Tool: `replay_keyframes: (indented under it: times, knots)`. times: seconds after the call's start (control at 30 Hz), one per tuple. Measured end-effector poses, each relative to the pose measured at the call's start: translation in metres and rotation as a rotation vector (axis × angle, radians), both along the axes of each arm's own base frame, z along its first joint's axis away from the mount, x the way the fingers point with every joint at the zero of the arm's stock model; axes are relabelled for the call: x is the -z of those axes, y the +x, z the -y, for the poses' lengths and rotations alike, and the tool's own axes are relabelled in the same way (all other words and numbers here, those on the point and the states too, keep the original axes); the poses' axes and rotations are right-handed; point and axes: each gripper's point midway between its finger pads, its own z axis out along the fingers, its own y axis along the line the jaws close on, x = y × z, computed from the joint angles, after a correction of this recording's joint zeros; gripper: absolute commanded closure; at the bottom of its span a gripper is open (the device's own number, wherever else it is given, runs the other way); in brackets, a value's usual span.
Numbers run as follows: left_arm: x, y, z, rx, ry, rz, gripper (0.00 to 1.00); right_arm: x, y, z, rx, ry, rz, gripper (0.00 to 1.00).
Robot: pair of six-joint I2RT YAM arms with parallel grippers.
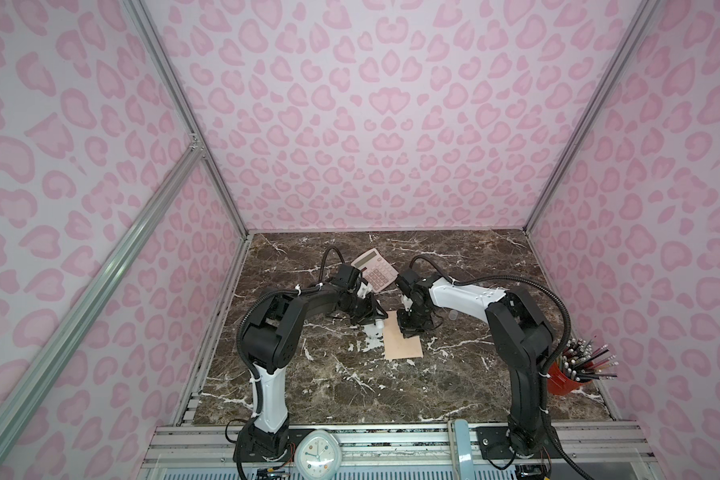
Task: Place the letter into the envelope and seal it
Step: 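Press the folded flap down onto the envelope with the right gripper, then hold the flap pressed shut with the right gripper while the left holds the glue stick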
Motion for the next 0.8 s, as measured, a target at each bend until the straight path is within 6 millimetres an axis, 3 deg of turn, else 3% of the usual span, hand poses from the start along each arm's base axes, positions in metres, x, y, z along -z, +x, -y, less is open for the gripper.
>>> replay_keyframes:
  times: [0.8]
  knots:
    - [0.0078,-0.0043,0.0014,0.027,-0.028,0.005,0.96,0.004,-0.0018,-0.0038,0.015,-0.05,0.009,0.81]
